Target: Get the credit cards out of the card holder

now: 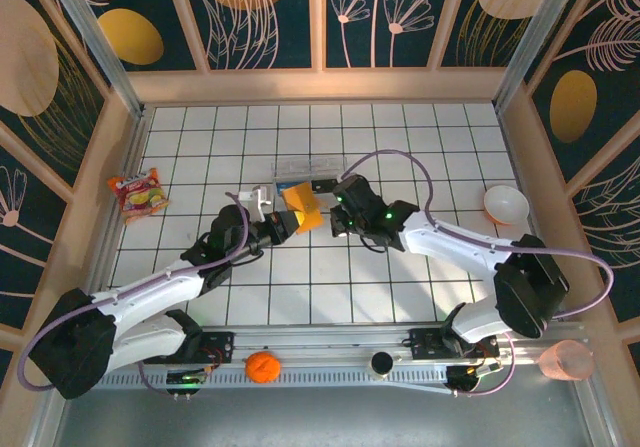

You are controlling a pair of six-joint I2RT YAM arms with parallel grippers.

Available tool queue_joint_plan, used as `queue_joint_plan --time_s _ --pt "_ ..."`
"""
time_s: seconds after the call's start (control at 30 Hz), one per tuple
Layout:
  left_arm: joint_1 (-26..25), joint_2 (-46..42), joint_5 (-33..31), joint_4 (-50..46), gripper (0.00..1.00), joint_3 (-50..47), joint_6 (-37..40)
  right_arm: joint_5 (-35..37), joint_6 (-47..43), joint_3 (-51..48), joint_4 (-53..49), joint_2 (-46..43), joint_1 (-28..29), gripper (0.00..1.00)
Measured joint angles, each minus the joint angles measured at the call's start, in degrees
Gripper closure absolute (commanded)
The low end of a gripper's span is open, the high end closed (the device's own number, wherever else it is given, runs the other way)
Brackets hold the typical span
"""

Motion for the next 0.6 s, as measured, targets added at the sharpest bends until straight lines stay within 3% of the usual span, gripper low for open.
queue_joint_plan --time_s 0.23,0.3,0.37,0.47,0.6 --pt "0.3 6.1 6.2 1.3 1.00 -2.3 -0.5 -7.2 0.1 -6.1 5.0 -4.1 -2.1 0.98" --pt "0.3 7.5 7.5 1.3 1.00 -3.2 -0.7 -10.0 0.9 -8.7 8.5 -5.0 -2.1 0.69" --pt "0.3 8.1 8.3 1.3 1.00 -3.8 -1.0 -12.7 1.7 -11.8 11.3 -6.6 -2.1 0.55" --pt "0.3 8.1 9.1 1.6 1.00 -3.9 -1.1 -16.5 2.6 -14.4 14.6 -8.7 -2.1 0.49" --pt "0.3 8.0 9.2 2.6 1.00 -3.9 -1.4 -19.6 3.5 -14.3 18.1 -8.5 -2.1 0.48"
